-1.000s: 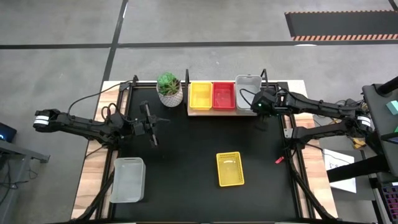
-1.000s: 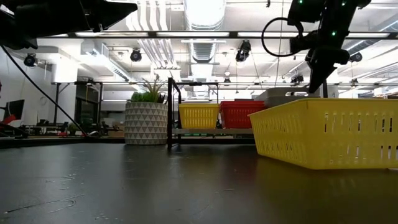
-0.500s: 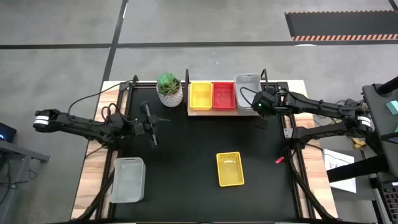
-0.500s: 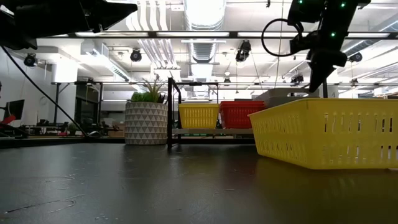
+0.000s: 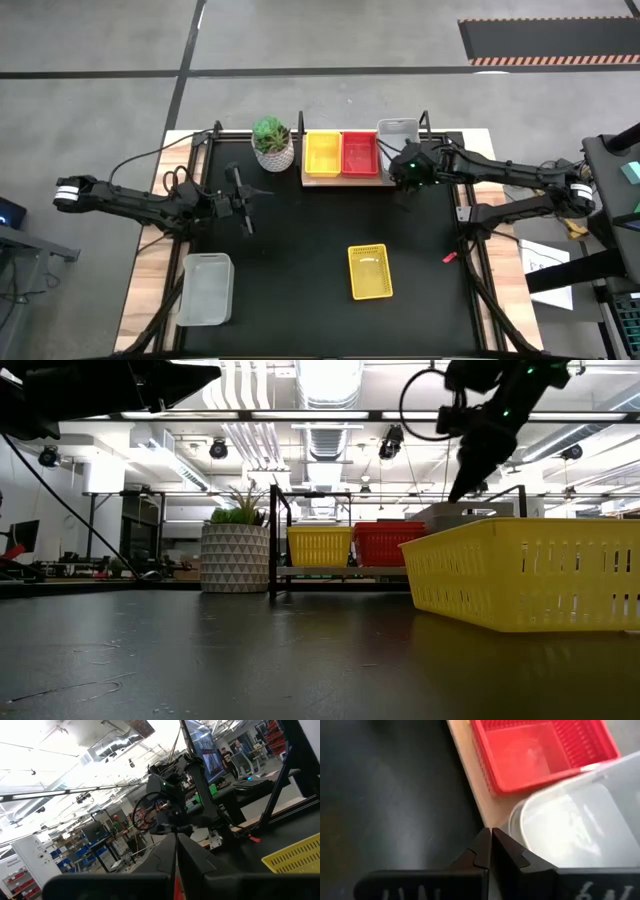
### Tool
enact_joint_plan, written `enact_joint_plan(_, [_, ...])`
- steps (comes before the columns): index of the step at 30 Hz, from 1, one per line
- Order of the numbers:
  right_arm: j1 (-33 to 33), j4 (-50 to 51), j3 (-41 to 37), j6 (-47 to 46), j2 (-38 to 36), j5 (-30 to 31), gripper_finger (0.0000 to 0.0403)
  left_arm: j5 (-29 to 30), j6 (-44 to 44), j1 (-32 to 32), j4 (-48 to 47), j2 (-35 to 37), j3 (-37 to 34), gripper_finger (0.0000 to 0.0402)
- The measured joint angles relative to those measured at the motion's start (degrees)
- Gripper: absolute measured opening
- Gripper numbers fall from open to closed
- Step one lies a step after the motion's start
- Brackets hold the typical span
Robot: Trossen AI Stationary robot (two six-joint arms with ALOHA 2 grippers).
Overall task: Stack baskets on shelf by color
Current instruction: Stack the top gray bin on top of the gray bin
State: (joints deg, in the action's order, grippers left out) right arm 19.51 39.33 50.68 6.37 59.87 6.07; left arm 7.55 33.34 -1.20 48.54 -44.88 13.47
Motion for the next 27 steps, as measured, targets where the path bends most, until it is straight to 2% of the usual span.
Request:
enact_joint_plan(9, [0.0, -4.6, 0.9, 3.6, 7.6, 0.5, 0.0009, 0.0, 0.0, 0.0, 0.0, 0.0, 0.0, 0.0])
enact_joint_plan(16, [-0.1, -5.1, 4.2, 5.2, 9.1, 0.5, 0.0009, 0.0, 0.0, 0.0, 0.0, 0.0, -0.1, 0.0])
enact_joint_plan(22, [-0.1, 3.0, 10.2, 4.5, 7.5, 0.3, 0.0009, 0.0, 0.0, 0.0, 0.0, 0.0, -0.6, 0.0])
enact_joint_plan(27, [0.0, 14.0, 15.1, 0.7, 7.4, 9.8, 0.0009, 0.0, 0.0, 0.0, 0.2, 0.0, -0.6, 0.0])
